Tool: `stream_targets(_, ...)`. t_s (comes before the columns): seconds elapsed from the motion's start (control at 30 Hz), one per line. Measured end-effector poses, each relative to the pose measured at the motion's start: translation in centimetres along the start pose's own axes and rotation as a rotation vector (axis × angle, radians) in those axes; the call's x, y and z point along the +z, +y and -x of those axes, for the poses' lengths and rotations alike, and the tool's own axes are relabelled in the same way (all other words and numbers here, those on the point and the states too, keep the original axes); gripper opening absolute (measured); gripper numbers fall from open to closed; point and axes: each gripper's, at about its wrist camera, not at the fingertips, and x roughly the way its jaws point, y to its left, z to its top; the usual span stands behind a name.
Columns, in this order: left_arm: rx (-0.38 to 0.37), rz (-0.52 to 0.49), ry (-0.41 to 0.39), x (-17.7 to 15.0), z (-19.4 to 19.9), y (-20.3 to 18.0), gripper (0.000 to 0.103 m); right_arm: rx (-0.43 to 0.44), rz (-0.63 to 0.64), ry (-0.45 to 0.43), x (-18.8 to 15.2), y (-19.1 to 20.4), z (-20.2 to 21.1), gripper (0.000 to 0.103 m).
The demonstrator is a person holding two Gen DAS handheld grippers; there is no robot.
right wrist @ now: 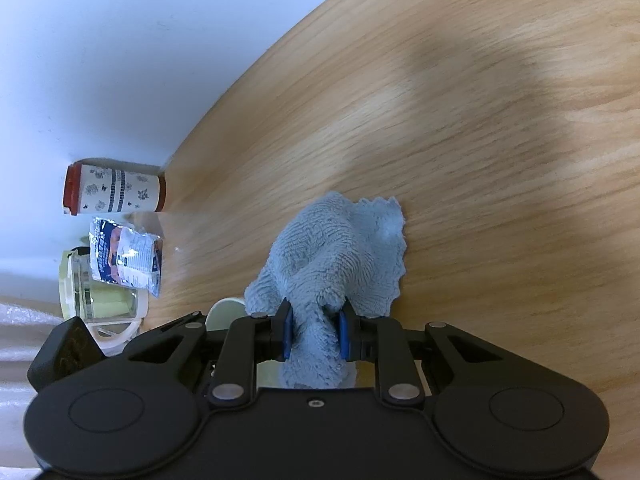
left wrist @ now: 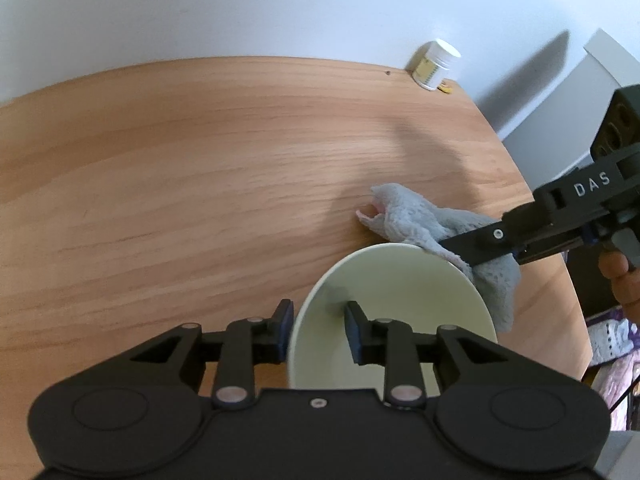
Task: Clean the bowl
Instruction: 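Tilt the bowl with the left gripper while the right gripper wipes beside the rim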
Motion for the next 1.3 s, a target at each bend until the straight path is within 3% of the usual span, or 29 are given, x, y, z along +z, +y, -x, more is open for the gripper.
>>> stream_targets(0.23,0.063,0.104,-0.028,-0.2,0.8,0.4,0.041,0.002,0.026,-0.002,0.2,0.2,-0.1,0.024)
stream_targets(0.43,0.124,0.182,-0.086,-1.6,3.0,0.7,0.052,0.046,0.027,-0.062,0.2,-0.2,1.6,0.024)
stream_targets(0.53,0.147,0.287,-0.114,-3.3,4.1,0.9,0.059,0.053,0.037,-0.089,0.3,-0.5,2.7,0.024)
stream_targets(0.7,0.082,0.483,-0.140,-5.7,5.0,1.0,0.058,0.072,0.033,-0.111,0.6,-1.3,4.2,0.024)
stream_targets(0.83,0.108,0.503,-0.142,-6.4,4.7,0.1,0.058,0.086,0.033,-0.104,0.6,-1.8,4.5,0.024)
stream_targets(0.93,0.147,0.528,-0.161,-6.9,4.5,-0.3,0.048,0.073,0.076,-0.090,0.3,-1.3,4.5,0.024)
stream_targets(1.07,0.200,0.574,-0.170,-7.2,3.7,-0.8,0.045,0.047,0.141,-0.074,-0.6,-0.8,4.7,0.024)
stream_targets(1.3,0.200,0.639,-0.186,-7.0,2.7,-1.6,0.038,0.045,0.216,-0.078,-2.8,-2.5,6.3,0.024)
